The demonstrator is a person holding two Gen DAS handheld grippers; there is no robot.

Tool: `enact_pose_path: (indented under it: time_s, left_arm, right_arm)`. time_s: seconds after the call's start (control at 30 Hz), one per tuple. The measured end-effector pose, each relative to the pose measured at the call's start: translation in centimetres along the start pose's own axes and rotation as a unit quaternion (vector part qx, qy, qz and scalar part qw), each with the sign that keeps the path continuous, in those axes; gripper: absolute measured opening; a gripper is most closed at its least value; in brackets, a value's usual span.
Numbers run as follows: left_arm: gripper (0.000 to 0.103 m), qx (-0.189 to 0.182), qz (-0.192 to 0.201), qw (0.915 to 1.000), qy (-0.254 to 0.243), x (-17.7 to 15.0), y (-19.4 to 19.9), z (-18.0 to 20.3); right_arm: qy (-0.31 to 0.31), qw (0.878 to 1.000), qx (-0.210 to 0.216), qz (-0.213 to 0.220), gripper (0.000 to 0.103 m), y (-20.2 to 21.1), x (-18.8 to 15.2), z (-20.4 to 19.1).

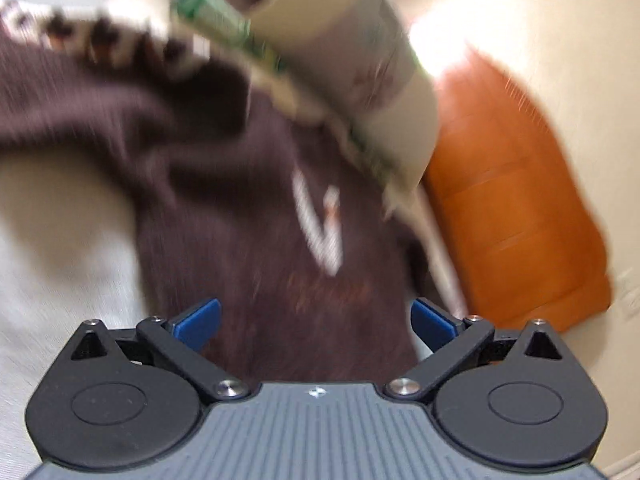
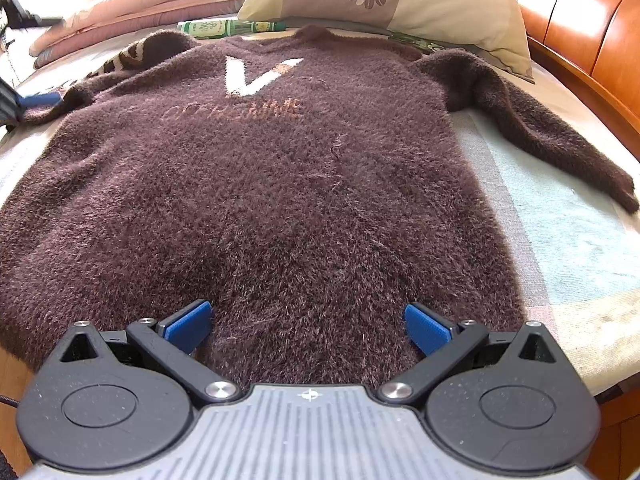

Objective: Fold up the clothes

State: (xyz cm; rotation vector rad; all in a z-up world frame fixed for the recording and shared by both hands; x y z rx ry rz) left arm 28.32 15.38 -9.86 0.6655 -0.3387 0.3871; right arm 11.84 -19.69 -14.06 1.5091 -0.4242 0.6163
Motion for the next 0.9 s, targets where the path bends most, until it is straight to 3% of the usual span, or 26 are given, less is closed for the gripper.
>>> enact_pose_path:
  time_s: [0.13, 0.2, 0.37, 0.47, 0.6, 0.7, 0.9]
  left_arm:
    - [0.100, 0.086, -0.047, 0.9940, -0.049, -2.2, -2.7, -0.2]
    - [0.101, 0.101, -0.057, 0.9906, -0.073, -3.8, -2.2, 0.4]
    - [0.100, 0.119, -0.080, 0.9813, -0.128, -6.2, 0.0, 2.1]
    - [0.100, 0.124, -0.051, 0.9755, -0.174, -4.8, 0.1, 3.9]
    - [0.100, 0.099, -0.022, 0.9650, -0.242, -2.6, -2.7, 6.0]
    - [0.100, 0.113, -0.040, 0.9525, -0.280, -2.0, -6.2, 6.1]
    - [0.101, 0.145, -0.078, 0.9136, -0.372, -5.6, -4.7, 3.8]
  right_arm:
    - [-0.001, 1.000, -0.002, -0.001, 0.103, 0.1, -0.1, 0.0]
    - [-0.002, 1.000, -0.002, 0.001, 0.103, 0.1, -0.2, 0.0]
    - [-0.001, 1.000, -0.005, -0.001, 0.103, 0.1, -0.1, -0.1]
    - [0.004, 1.000, -0.011, -0.008, 0.103, 0.3, 0.4, -0.4]
    - [0.023, 0.999, 0.002, 0.028, 0.103, 1.4, 2.4, -1.3]
    - [0.042, 0.997, 0.030, 0.060, 0.103, 1.2, 4.6, -2.4]
    - [0.042, 0.997, 0.048, 0.036, 0.103, -3.5, 4.6, -2.6]
Point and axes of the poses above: each gripper's, at about its wrist camera, not at the fingertips, and y roughly against the way its jaws point, z to its right, x to its top, the point moved 2 cm from there along -y, roughly the way its jaws point, and after that the axes turned 3 degrees about -x, right-handed, at the moved point
